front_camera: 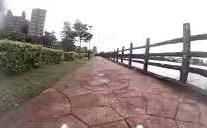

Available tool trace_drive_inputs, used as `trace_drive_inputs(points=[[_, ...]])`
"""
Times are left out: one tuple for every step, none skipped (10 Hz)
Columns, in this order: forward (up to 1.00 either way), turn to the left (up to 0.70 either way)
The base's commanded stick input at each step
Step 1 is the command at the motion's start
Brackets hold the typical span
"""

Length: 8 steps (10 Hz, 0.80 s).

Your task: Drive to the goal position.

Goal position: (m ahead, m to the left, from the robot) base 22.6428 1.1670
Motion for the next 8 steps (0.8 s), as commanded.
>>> trace_drive_inputs(points=[[0.85, 0.01], [0.85, 0.01], [0.85, 0.01], [0.85, 0.01], [0.85, 0.01], [0.85, 0.01], [0.85, 0.01], [0.85, 0.01]])
